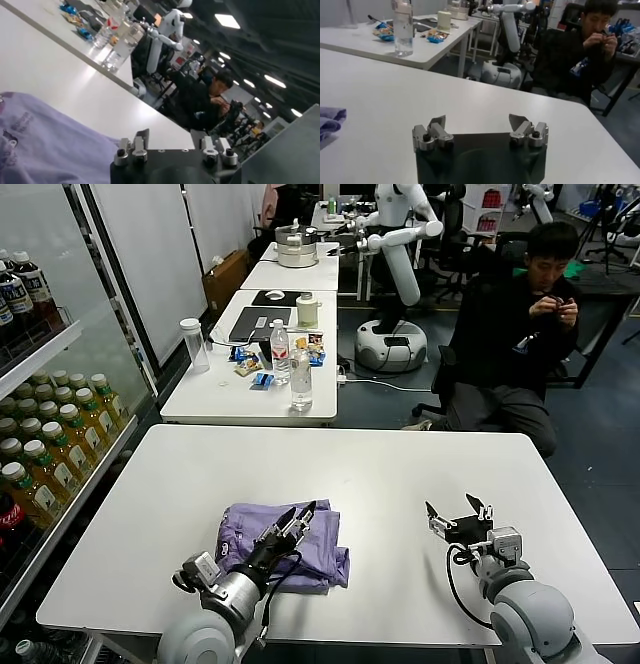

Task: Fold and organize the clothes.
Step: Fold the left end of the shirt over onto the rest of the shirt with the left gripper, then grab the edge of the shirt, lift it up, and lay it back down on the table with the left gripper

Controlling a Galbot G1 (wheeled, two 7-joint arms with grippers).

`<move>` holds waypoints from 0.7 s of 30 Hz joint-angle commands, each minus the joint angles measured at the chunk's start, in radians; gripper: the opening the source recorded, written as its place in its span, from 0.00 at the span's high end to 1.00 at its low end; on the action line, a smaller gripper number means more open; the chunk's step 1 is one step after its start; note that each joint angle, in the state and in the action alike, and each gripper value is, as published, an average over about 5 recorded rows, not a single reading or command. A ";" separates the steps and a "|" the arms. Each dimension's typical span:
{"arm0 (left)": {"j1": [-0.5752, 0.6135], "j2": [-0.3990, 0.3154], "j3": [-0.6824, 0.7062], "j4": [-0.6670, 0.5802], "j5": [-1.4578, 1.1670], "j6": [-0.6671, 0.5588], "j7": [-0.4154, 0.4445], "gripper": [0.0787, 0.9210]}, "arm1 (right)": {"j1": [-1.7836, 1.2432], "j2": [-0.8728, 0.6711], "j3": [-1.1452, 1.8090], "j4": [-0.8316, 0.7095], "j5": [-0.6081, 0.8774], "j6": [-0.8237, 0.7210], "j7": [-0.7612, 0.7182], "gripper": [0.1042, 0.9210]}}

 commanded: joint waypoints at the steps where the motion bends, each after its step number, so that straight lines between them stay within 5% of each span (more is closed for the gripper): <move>1: 0.071 0.055 -0.135 0.028 0.271 -0.098 -0.045 0.31 | 0.004 0.003 -0.008 -0.001 -0.002 0.001 0.000 0.12; 8: 0.096 0.080 -0.161 0.191 0.522 -0.110 -0.121 0.13 | 0.012 0.010 -0.017 -0.008 -0.008 0.003 0.000 0.12; 21: 0.072 0.029 -0.083 0.243 0.608 0.006 -0.151 0.12 | 0.007 0.015 -0.008 0.000 -0.011 0.002 0.000 0.12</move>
